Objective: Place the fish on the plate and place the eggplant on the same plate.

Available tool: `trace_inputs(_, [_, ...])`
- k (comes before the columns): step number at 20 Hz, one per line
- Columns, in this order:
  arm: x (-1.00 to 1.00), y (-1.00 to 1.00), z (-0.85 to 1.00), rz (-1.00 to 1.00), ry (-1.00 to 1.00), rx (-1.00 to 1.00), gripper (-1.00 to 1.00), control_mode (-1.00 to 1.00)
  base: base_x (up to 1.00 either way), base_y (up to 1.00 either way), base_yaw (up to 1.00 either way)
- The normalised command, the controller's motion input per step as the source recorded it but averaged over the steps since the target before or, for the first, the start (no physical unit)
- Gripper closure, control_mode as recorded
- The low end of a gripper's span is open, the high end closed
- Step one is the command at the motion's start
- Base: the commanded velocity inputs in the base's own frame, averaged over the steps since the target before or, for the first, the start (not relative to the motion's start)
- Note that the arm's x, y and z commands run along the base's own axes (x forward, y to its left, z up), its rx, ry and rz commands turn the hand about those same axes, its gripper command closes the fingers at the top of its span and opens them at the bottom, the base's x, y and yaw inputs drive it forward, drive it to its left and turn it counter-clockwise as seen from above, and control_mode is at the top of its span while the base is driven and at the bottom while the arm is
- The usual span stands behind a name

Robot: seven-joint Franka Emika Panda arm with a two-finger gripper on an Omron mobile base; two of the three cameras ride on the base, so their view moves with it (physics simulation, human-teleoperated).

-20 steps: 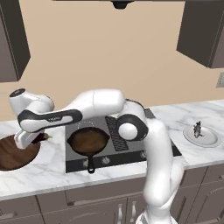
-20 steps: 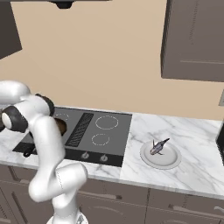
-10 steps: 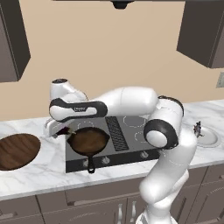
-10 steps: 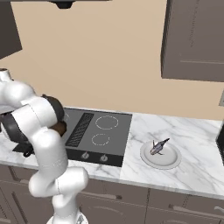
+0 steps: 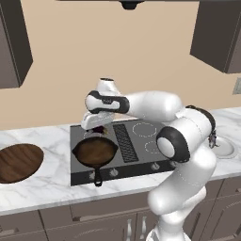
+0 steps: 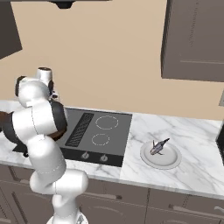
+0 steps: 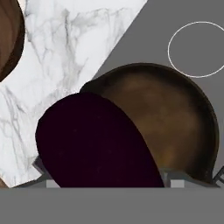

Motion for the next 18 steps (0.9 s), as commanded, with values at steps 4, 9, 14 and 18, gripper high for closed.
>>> trace_inputs(4, [0.61, -1.00, 0.17, -0.41, 0.33, -0.13, 1.00, -1.00, 0.00, 0.00, 0.00])
trace_inputs(9, [0.07, -1.00, 0.00, -0.46, 0.13, -0.08, 1.00, -1.00, 0.00, 0.00, 0.00])
trace_inputs(14, [-0.04, -1.00, 0.00, -0.42, 0.00, -0.22, 1.00, -1.00, 0.00, 0.00, 0.00])
trace_inputs(18, [-0.54, -1.00, 0.00, -0.28, -0.10, -0.13, 1.00, -1.00, 0.00, 0.00, 0.00])
